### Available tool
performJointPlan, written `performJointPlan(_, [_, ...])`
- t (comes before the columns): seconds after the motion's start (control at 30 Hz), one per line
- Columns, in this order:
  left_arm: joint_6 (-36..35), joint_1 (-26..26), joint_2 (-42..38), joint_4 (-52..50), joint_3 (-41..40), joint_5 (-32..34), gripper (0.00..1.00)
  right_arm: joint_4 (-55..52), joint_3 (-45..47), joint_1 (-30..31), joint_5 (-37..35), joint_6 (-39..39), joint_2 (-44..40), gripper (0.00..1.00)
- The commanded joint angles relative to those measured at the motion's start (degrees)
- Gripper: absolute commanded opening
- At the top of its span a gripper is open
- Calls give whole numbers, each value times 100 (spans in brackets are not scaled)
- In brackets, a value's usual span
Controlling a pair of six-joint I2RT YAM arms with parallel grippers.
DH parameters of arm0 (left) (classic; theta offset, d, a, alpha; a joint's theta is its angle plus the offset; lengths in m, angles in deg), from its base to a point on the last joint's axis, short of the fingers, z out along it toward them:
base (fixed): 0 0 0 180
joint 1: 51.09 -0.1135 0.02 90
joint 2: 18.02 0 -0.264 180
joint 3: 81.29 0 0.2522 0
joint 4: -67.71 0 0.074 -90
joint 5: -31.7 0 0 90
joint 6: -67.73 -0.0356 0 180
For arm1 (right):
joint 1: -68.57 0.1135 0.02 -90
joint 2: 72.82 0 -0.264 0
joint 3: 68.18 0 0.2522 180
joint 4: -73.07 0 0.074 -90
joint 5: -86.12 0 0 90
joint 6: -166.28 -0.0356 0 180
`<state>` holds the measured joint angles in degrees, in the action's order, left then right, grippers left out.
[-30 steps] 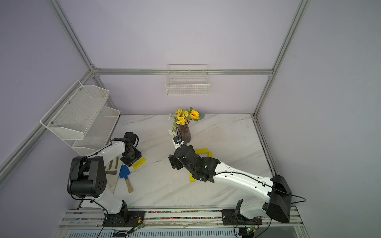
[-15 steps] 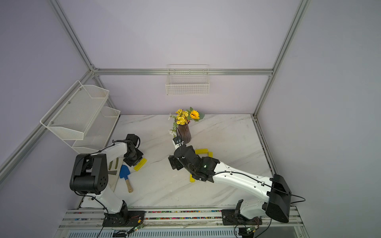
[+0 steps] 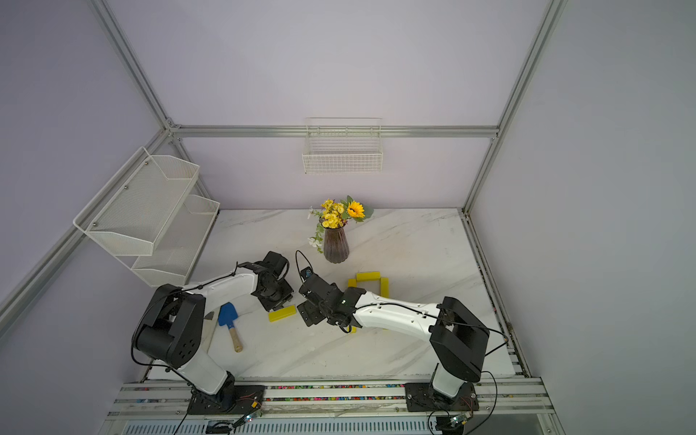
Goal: Assemble the number 8 with building blocks
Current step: Move the building block to the center of the board, then pick up the building block from the center of the board.
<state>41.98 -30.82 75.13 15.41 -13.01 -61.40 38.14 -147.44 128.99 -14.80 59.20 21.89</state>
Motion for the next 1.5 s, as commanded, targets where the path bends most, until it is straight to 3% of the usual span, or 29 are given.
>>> performJointPlan(0.0, [159,32,-540,-55,48,22,33,495,327,-12,361,409,-177,90])
performJointPlan(0.13, [29,-51,-1125,-673,422,1015,40,927,505,-4,662,1210,-131,91])
performJointPlan(0.27, [-105,-375,-1918,-1128,820,1868,72,671,-174,-12,796,2330,511,91])
performJointPlan(0.4, [-70,-721,-2722,-1044,797,2212,100,356,-868,-4,1191,3731,1205,91])
performJointPlan(0.57, [-123,-886,-3455,-772,563,2374,100,32,-1381,-126,2041,5254,1740,88])
performJointPlan(0.87, [-254,-1073,-3890,-684,362,2357,100,-268,-2270,-378,2432,6552,2674,85])
performJointPlan(1.23, [-384,-1172,-4017,-467,236,2331,100,-971,-3341,-378,2555,6788,3557,76])
performJointPlan(1.33, [-395,-1195,-4026,-422,208,2308,100,-1329,-3549,-379,2526,6788,3692,70])
performJointPlan(1.47, [-396,-1227,-4060,-384,165,2296,100,-1959,-3881,-354,2525,6799,3948,51])
